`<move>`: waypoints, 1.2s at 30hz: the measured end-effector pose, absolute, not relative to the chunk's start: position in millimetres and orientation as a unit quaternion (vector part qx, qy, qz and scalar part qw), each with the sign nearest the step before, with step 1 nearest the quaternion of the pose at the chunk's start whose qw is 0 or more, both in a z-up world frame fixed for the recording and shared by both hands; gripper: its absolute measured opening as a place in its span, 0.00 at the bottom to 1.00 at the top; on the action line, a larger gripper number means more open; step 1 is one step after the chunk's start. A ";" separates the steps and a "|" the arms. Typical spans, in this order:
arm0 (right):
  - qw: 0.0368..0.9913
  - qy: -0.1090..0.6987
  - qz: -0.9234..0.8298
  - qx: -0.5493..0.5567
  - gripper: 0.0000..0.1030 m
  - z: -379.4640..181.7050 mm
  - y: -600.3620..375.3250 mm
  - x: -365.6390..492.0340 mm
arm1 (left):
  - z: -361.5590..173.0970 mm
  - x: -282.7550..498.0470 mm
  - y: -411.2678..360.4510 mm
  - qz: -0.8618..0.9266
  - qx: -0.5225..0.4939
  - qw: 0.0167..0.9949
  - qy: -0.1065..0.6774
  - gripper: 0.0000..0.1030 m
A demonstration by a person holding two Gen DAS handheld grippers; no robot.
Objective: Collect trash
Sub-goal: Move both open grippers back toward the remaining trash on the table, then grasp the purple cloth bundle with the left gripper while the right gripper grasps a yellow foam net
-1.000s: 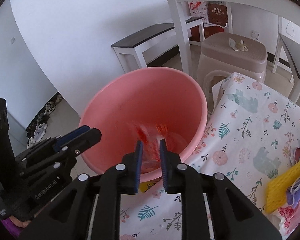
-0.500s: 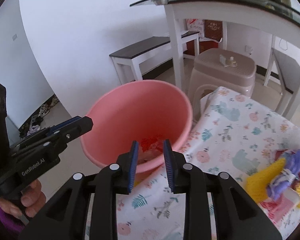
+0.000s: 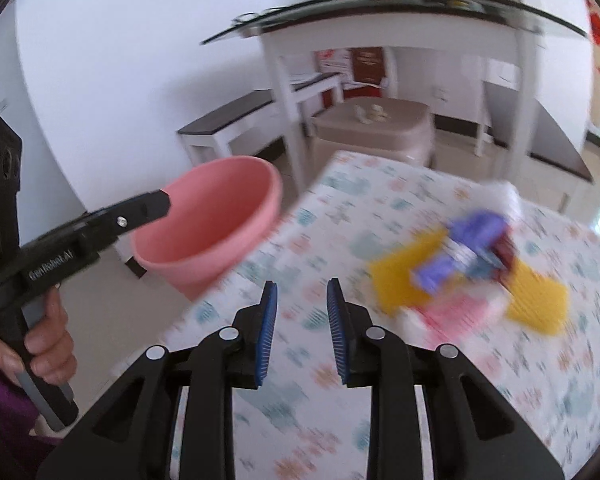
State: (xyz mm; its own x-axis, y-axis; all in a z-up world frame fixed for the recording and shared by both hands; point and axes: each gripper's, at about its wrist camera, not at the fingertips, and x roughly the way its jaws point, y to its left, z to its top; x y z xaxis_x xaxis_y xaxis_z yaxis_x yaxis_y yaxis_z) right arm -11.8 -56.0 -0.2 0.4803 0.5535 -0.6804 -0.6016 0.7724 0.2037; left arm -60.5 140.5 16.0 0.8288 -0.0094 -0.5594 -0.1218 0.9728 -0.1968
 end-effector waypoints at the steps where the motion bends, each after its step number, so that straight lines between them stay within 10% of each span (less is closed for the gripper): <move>1: 0.863 0.385 0.326 -0.028 0.25 -2.6 -67.5 -13.3 | 15.7 -57.8 132.7 0.020 -0.106 0.950 0.294 0.26; 33: 0.885 0.414 0.205 0.055 0.25 -33.3 -222.0 52.4 | -46.9 77.2 -35.2 -0.079 0.071 0.902 0.418 0.27; 36: 0.880 0.422 0.205 0.073 0.26 -37.9 -229.2 76.1 | -50.3 75.9 -35.8 -0.084 0.065 0.904 0.415 0.13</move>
